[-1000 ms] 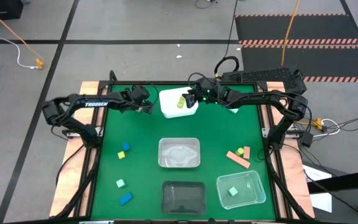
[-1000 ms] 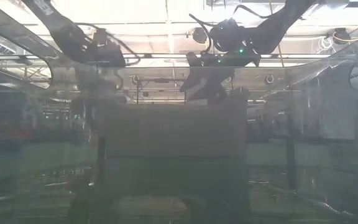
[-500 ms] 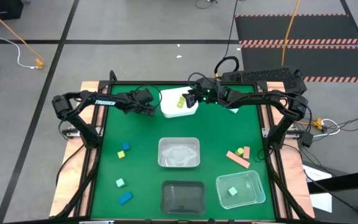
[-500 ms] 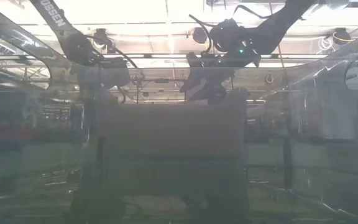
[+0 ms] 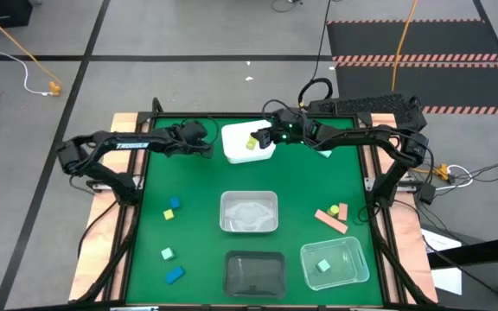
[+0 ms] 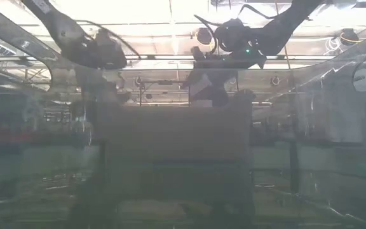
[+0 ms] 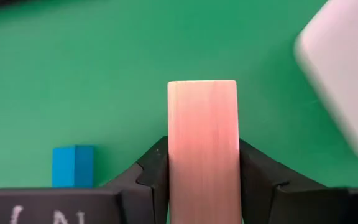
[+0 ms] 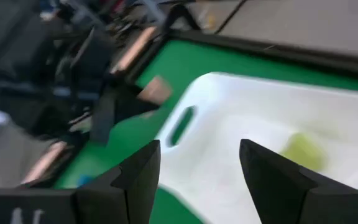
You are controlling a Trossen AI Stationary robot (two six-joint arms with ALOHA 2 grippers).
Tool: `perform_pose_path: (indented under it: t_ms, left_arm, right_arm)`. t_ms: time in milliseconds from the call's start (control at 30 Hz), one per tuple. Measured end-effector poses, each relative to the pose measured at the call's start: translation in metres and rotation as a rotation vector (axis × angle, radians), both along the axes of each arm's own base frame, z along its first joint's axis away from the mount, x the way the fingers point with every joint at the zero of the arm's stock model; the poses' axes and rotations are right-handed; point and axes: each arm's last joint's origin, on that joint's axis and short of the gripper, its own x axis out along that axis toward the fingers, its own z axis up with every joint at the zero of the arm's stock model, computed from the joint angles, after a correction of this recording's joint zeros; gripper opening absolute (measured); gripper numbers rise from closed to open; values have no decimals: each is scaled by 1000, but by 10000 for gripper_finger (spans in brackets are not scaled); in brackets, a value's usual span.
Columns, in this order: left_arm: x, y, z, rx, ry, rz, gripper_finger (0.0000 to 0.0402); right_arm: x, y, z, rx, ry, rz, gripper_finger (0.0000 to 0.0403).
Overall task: Sort & place blocks by color
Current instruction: Put the top left light brown block into the gray bin
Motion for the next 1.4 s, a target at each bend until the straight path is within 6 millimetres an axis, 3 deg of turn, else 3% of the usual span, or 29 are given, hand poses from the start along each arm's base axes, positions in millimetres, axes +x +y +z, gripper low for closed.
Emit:
perform_pose_path:
  t_ms: [267, 467, 700, 967, 1167, 1400]
  left_arm:
    - [17, -23, 54, 133, -402, -124, 130]
    - [41, -62, 69, 191, -540, -346, 130]
    - [51, -102, 70, 238, -508, -580, 130]
    - [49, -132, 63, 243, -400, -775, 130]
    - [55, -138, 58, 275, -351, -851, 130]
    - [82, -138, 64, 335, -311, -888, 130]
  right_arm:
    - [12, 19, 11, 80, -146, 90, 210]
    - [24, 43, 23, 102, -277, 148, 210]
    - [33, 78, 23, 212, -289, 207, 210]
    - [36, 115, 10, 304, -154, 199, 210]
    - [37, 121, 8, 383, -161, 125, 241]
    - [37, 120, 8, 417, -172, 69, 282]
